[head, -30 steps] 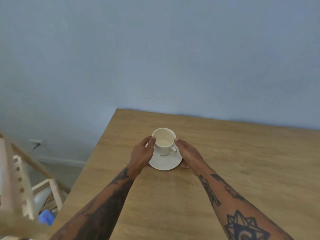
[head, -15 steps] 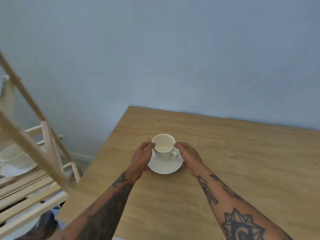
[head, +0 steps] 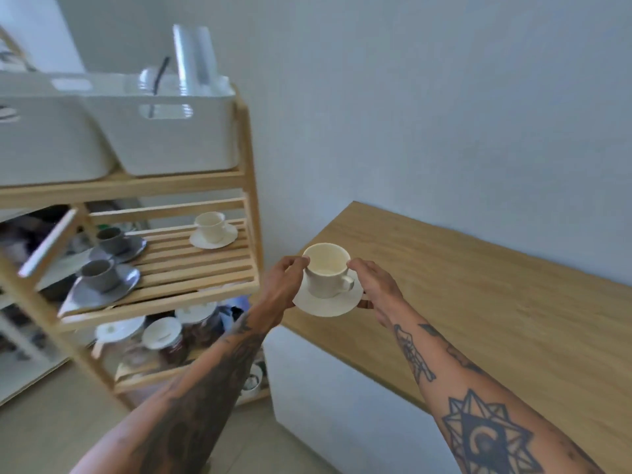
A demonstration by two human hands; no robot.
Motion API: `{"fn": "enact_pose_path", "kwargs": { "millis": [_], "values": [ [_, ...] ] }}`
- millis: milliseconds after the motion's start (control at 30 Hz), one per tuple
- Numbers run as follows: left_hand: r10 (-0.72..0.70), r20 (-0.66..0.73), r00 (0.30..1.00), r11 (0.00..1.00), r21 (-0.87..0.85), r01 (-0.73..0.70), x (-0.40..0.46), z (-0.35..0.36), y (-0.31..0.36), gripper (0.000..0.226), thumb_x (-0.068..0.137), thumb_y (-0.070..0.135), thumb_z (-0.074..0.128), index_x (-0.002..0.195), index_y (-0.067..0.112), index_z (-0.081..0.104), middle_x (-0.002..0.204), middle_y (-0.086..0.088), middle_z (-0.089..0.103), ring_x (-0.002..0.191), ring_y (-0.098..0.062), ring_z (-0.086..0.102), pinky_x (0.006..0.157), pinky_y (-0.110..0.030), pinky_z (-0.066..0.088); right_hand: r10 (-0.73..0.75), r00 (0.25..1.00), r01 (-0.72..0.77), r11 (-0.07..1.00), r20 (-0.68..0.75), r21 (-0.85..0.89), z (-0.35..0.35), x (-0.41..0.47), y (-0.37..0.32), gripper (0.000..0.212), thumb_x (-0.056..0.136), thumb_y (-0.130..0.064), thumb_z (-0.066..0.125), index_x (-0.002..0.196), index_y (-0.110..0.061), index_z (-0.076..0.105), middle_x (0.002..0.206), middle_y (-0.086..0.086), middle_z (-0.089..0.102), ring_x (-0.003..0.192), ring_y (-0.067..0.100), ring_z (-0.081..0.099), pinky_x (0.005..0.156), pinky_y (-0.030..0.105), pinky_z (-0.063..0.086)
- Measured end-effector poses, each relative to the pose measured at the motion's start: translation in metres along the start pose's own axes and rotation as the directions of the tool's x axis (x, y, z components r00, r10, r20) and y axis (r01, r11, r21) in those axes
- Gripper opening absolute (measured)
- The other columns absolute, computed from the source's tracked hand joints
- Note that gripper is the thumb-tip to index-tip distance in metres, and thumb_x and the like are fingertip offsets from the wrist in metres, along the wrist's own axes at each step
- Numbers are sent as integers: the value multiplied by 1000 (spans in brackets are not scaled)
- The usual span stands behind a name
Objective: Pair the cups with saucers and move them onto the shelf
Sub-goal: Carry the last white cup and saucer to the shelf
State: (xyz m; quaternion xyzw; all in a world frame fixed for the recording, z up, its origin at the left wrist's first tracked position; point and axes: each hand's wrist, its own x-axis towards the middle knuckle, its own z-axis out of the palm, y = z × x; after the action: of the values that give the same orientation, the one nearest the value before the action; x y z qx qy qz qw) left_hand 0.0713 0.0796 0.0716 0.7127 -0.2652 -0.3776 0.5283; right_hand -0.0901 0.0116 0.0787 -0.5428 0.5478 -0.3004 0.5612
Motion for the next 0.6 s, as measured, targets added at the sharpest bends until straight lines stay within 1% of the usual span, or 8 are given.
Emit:
{"fn": "enact_pose_path", "kwargs": {
  "millis": [67, 167, 233, 333, 433, 467, 533, 600],
  "values": [
    [8, -79, 997, 1000, 1, -8, -5, -37, -4, 25, 87, 53, 58, 105, 36, 66, 117, -7, 66, 99, -28, 65, 81, -44, 60, -26, 997, 26, 1000, 69, -10, 35, -3, -6, 33, 89, -44, 61, 115, -25, 69, 123, 7, 65, 109, 29, 65, 71, 36, 59],
    [7, -204, 979, 1000, 11, -5, -9, -91, -12, 32, 87, 53, 58, 112, 35, 65, 118, -6, 64, 104, -29, 62, 86, -49, 59, -47, 983, 48, 999, 176, -5, 91, -7, -13, 40, 87, -45, 63, 119, -22, 70, 125, 8, 65, 112, 32, 65, 91, 49, 60],
    [6, -259, 966, 1000, 26, 0, -11, -124, -17, 30, 86, 54, 57, 109, 37, 64, 118, -7, 64, 105, -29, 61, 89, -49, 58, -46, 971, 47, 999, 233, 0, 125, -9, -16, 42, 83, -47, 64, 116, -22, 70, 123, 8, 67, 109, 30, 67, 91, 50, 60],
    [-2, -292, 957, 999, 34, 12, -8, -161, -24, 33, 84, 54, 56, 110, 36, 64, 123, -8, 64, 111, -31, 60, 94, -50, 55, -46, 955, 58, 998, 293, -33, 166, -10, -18, 36, 77, -52, 63, 102, -27, 70, 120, 8, 70, 105, 29, 69, 93, 53, 59],
    [-8, -315, 949, 999, 29, 18, 6, -186, -33, 40, 88, 52, 55, 121, 31, 64, 121, -5, 63, 107, -28, 60, 88, -45, 56, -58, 946, 75, 996, 318, -42, 199, 2, -18, 25, 73, -53, 63, 85, -31, 69, 118, 6, 72, 107, 29, 69, 97, 55, 56],
    [-13, -318, 948, 1000, 19, 21, 15, -193, -37, 38, 89, 52, 55, 119, 31, 64, 119, -5, 63, 104, -27, 61, 85, -43, 56, -57, 945, 81, 995, 322, -61, 209, 9, -18, 26, 74, -53, 63, 86, -31, 68, 119, 6, 71, 109, 29, 68, 99, 55, 55],
    [-27, -311, 950, 1000, 2, 28, 35, -203, -44, 30, 90, 50, 55, 114, 32, 63, 117, -3, 62, 100, -23, 61, 78, -39, 55, -60, 940, 102, 989, 335, -108, 228, 24, -19, 32, 79, -53, 60, 98, -28, 69, 124, 8, 69, 114, 30, 66, 102, 54, 53],
    [-42, -305, 951, 999, -8, 41, 58, -209, -51, 32, 91, 50, 55, 114, 30, 63, 120, -5, 62, 102, -24, 60, 76, -38, 54, -62, 938, 109, 987, 340, -120, 245, 42, -18, 38, 85, -50, 59, 110, -24, 67, 126, 9, 68, 113, 29, 65, 97, 50, 55]
  ]
}}
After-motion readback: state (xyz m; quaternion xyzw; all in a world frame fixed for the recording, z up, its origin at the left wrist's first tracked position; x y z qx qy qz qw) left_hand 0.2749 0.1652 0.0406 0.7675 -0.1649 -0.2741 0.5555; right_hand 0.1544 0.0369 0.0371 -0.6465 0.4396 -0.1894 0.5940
